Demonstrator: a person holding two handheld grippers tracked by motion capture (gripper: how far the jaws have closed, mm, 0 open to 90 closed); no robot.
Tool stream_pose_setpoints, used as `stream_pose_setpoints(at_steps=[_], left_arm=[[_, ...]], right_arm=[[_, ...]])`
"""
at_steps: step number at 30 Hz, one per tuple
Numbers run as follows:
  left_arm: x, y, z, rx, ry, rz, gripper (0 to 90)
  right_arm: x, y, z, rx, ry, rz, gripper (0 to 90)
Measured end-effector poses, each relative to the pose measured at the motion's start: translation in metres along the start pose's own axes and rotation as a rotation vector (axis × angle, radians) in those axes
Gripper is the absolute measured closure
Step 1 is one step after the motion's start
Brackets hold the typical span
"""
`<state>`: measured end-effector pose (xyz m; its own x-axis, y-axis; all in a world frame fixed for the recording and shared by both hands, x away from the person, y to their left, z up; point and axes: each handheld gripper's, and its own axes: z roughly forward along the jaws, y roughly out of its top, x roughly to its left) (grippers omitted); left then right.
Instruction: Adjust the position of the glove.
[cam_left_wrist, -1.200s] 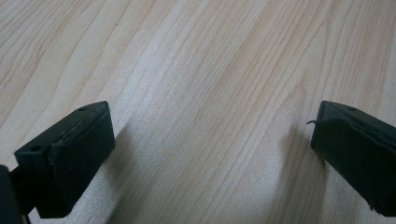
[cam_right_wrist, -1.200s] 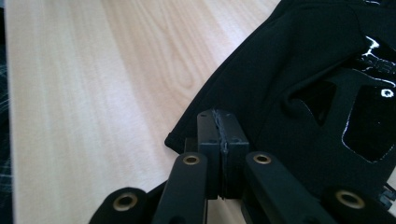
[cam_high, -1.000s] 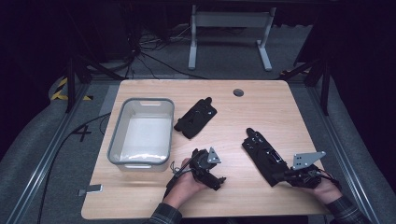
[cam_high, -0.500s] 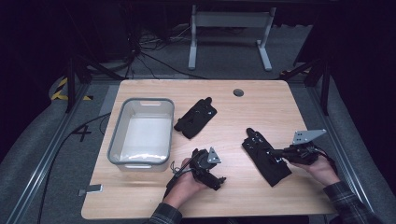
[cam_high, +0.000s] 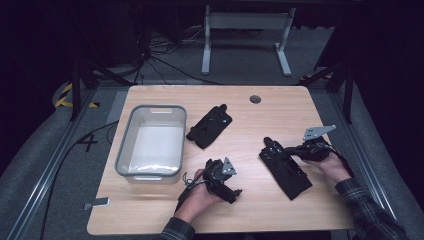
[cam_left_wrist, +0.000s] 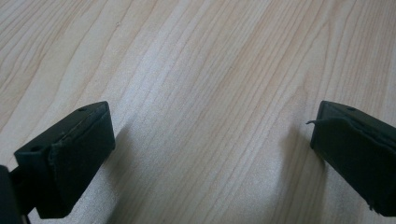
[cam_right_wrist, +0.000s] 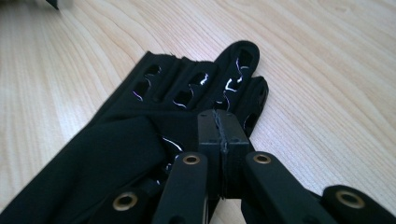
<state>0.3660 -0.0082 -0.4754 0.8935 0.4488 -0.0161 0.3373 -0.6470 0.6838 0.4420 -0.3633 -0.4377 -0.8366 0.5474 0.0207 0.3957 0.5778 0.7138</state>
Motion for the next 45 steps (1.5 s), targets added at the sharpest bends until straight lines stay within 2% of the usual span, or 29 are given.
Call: stream_pose_setpoints(at_steps=[7,16,22,37,43,45], left_arm=[[0.000,0.000,0.000,-0.003,0.002,0.004,0.0],[0.001,0.001,0.001,-0.005,-0.003,0.005,0.0],[0.000,0.000,0.000,-0.001,0.001,0.000,0.1],[-0.001,0.000,0.000,-0.002,0.005,0.001,0.1],[-0.002,-0.001,0.000,0.000,0.005,-0.002,0.0],[-0.001,0.000,0.000,-0.002,0.005,0.001,0.1]], right_arm=[[-0.002,-0.004,0.011,0.056,-0.012,-0.018,90.0],[0.004,-0.017,-0.001,0.053,0.001,0.015,90.0],[0.019,-0.027,-0.012,0.064,0.015,0.025,90.0],[0.060,-0.038,-0.020,0.085,0.060,-0.047,90.0],[0.063,-0.036,-0.019,0.089,0.061,-0.074,90.0],[0.063,-0.036,-0.023,0.063,0.046,-0.075,90.0]])
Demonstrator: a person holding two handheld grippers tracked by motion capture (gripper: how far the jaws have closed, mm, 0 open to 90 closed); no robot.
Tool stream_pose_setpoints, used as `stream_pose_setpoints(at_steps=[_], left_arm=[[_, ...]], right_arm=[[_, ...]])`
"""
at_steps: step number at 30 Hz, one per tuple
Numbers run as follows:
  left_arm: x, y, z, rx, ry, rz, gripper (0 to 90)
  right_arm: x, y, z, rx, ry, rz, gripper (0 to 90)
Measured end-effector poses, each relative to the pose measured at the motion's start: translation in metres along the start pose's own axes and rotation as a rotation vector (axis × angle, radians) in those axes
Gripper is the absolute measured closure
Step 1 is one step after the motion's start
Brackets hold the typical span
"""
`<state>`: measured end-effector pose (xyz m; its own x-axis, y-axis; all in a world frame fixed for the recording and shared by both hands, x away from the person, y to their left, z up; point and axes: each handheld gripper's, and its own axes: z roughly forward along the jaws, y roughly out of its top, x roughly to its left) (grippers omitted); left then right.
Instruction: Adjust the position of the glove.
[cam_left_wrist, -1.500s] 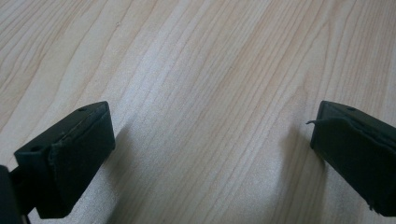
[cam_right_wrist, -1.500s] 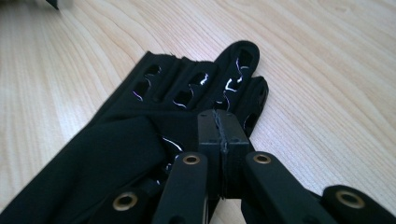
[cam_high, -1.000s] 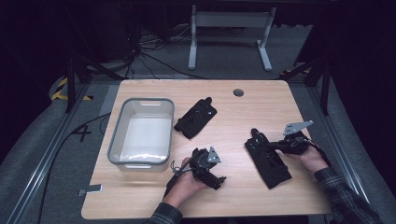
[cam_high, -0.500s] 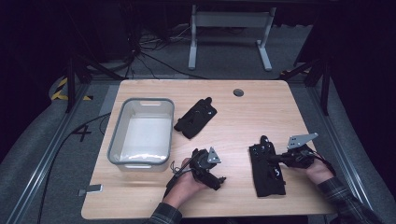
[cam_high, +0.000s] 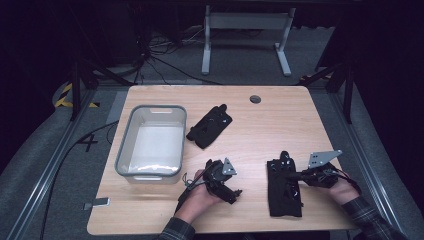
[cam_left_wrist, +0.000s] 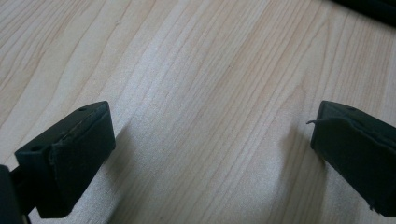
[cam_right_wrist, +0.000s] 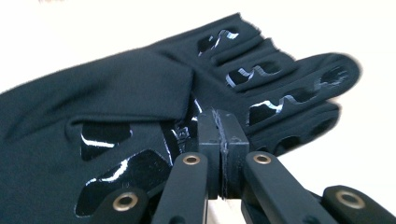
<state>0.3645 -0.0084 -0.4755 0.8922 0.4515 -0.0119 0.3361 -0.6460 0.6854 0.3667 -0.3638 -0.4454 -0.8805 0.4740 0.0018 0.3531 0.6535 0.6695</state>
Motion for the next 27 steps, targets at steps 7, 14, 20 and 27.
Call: stream_pose_setpoints(at_steps=[7,14,20,27], left_arm=[[0.000,0.000,0.000,0.001,0.002,-0.003,0.0],[0.000,0.001,0.000,0.008,0.005,0.000,0.0],[0.002,0.005,-0.006,0.027,0.022,-0.027,16.5],[0.014,0.017,-0.012,0.051,0.018,-0.082,49.1]], right_arm=[[-0.007,-0.011,-0.018,-0.074,-0.075,0.079,74.0],[-0.007,-0.032,-0.024,-0.072,-0.163,0.124,43.0],[-0.007,-0.045,-0.025,-0.064,-0.198,0.137,27.9],[-0.008,-0.052,-0.023,-0.066,-0.210,0.144,19.0]])
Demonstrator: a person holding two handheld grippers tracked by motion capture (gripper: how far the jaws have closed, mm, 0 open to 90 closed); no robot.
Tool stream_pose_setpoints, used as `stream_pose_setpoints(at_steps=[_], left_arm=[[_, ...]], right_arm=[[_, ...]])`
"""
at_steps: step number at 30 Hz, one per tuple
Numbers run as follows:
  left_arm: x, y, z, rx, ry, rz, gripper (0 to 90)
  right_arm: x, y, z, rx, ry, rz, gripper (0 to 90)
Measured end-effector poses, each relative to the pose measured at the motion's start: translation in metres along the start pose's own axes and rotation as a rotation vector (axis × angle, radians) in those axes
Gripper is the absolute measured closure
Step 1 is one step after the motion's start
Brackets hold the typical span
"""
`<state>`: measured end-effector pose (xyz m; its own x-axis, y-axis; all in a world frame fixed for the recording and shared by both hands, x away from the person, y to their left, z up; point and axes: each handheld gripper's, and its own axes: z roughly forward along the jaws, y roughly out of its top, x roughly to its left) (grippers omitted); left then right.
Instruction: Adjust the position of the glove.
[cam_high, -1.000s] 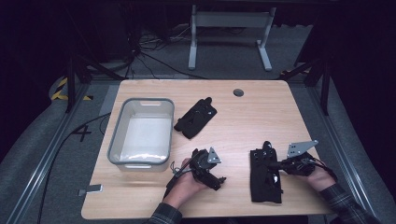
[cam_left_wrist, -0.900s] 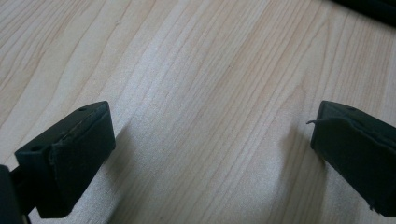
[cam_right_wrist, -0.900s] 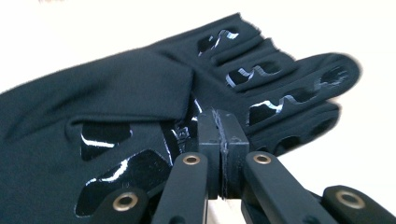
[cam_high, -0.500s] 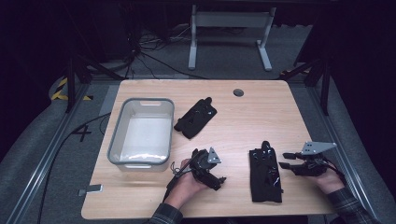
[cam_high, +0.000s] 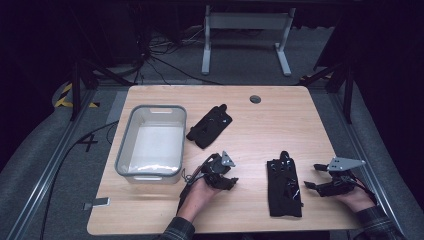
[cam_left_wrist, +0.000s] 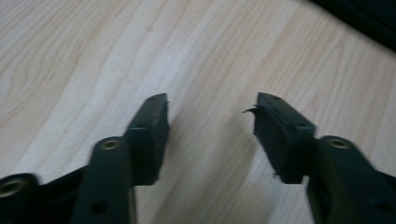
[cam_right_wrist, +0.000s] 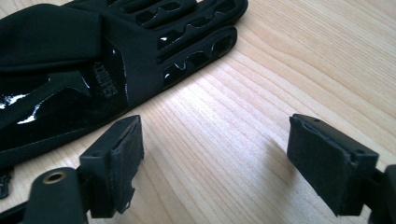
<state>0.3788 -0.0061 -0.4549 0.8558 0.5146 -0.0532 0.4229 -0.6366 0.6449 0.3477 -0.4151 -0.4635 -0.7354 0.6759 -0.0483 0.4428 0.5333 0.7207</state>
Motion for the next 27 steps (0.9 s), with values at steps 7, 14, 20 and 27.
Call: stream_pose_setpoints(at_steps=[7,14,20,27], left_arm=[[0.012,0.014,-0.005,0.014,0.053,-0.047,88.8],[0.035,0.030,-0.010,0.000,0.113,-0.104,89.8],[0.055,0.046,-0.006,-0.012,0.170,-0.143,89.8],[0.083,0.070,0.008,-0.018,0.262,-0.187,89.8]], right_arm=[[-0.002,-0.003,0.002,-0.017,0.017,0.014,16.0],[-0.002,-0.003,0.002,-0.016,0.019,0.011,15.6],[-0.002,-0.003,0.002,-0.015,0.022,0.008,15.6],[-0.002,-0.003,0.002,-0.014,0.025,0.008,15.5]])
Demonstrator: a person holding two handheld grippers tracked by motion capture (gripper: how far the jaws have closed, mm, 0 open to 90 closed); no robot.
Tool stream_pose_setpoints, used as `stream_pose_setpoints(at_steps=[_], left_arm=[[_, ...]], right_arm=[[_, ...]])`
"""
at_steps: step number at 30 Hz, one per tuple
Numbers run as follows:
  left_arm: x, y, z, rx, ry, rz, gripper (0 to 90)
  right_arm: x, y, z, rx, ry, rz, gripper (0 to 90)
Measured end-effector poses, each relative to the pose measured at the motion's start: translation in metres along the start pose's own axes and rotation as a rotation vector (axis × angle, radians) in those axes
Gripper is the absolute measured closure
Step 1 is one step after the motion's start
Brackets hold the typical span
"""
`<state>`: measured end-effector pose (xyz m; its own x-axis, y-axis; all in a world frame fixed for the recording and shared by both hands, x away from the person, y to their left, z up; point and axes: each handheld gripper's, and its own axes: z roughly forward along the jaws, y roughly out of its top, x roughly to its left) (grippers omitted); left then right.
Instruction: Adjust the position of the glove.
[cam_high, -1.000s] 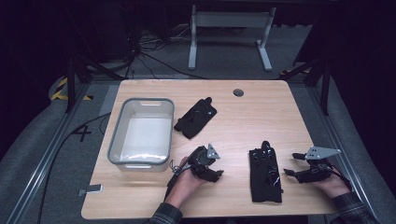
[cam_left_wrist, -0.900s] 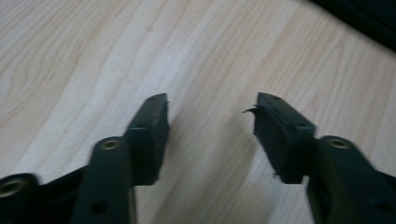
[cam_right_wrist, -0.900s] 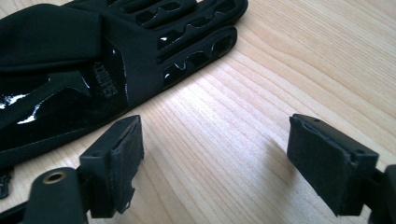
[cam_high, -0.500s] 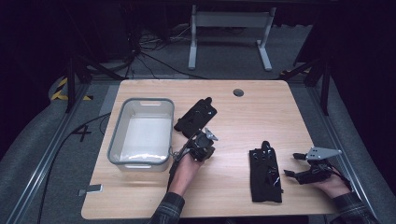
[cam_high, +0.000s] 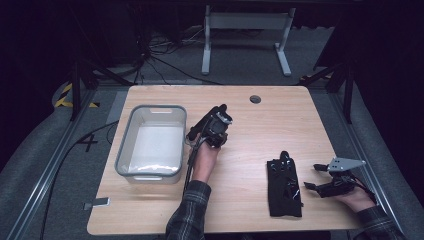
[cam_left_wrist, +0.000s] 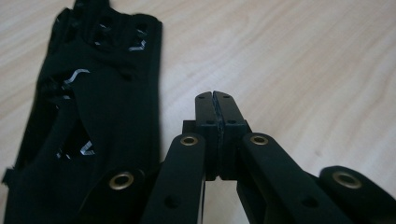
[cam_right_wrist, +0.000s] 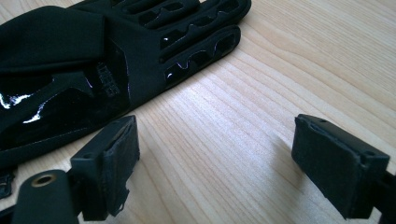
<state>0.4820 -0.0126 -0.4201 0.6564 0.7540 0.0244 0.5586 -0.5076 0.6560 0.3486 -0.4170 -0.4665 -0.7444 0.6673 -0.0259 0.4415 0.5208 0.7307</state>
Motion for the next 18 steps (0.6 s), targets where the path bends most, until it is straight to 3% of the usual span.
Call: stream_pose_setpoints(at_steps=[3,11,14,16,18], left_arm=[[0.006,0.004,0.005,0.007,0.011,-0.013,89.9],[0.024,0.009,0.027,0.068,0.114,-0.046,90.0],[0.029,0.004,0.037,0.111,0.126,-0.074,89.9],[0.030,0.001,0.038,0.093,0.118,-0.090,90.0],[0.027,0.001,0.038,0.097,0.118,-0.079,90.0]], right_arm=[[0.000,0.000,0.000,0.000,0.001,-0.001,15.4],[0.000,0.000,0.000,0.000,0.004,-0.002,15.4],[0.000,0.000,0.000,-0.001,0.003,-0.003,15.4],[0.000,0.000,0.000,-0.001,0.003,-0.003,15.4],[0.000,0.000,0.000,0.000,0.004,-0.002,15.4]])
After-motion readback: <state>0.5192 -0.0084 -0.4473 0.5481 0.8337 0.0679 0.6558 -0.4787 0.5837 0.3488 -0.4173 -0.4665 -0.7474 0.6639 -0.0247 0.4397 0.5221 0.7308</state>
